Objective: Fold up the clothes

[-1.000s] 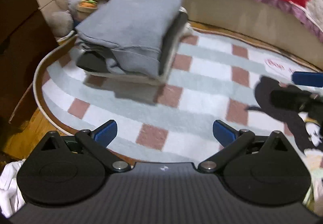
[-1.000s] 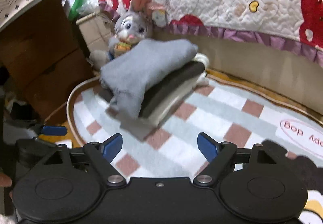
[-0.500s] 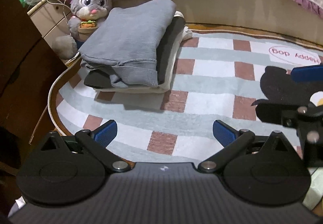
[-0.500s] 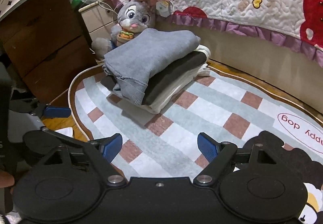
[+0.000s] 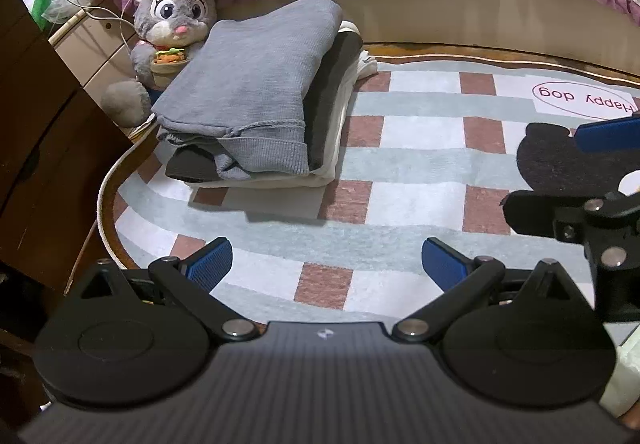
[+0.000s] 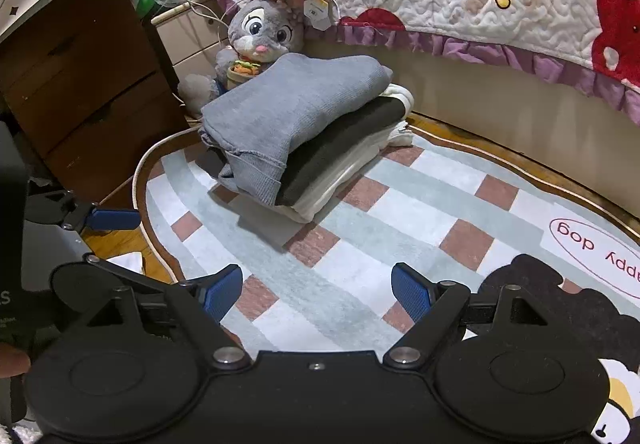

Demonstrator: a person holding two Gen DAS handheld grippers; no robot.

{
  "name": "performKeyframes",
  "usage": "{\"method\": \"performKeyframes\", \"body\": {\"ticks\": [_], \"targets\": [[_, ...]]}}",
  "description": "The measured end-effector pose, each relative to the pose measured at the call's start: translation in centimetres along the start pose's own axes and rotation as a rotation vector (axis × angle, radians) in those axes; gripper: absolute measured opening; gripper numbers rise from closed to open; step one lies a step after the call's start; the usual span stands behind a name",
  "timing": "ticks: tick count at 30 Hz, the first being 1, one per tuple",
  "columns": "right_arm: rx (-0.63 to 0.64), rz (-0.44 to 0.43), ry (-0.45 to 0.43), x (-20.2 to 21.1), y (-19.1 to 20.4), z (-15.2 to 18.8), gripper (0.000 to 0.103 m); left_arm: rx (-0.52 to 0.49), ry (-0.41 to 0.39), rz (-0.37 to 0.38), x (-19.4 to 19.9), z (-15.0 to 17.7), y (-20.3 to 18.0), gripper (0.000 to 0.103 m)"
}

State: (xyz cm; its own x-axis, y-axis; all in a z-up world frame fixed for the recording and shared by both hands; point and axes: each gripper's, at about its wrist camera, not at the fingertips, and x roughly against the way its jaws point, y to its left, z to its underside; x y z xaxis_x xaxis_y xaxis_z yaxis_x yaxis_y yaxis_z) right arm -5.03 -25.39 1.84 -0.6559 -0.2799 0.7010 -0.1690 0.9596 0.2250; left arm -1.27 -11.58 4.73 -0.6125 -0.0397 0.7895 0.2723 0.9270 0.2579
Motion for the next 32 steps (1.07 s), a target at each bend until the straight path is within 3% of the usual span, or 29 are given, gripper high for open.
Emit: {"method": "performKeyframes", "body": {"ticks": [9, 32], "targets": [[-0.008, 0.011, -0.004, -0.02, -0.38, -0.06, 0.085, 0.002, 0.009, 0.031, -0.25, 0.05, -0.04, 0.103], [-0.023, 0.029, 0.004, -0.82, -0.58, -0.11, 0.085, 0.021, 0.01, 0.025, -0.51, 0.23, 0.68, 0.103]]}}
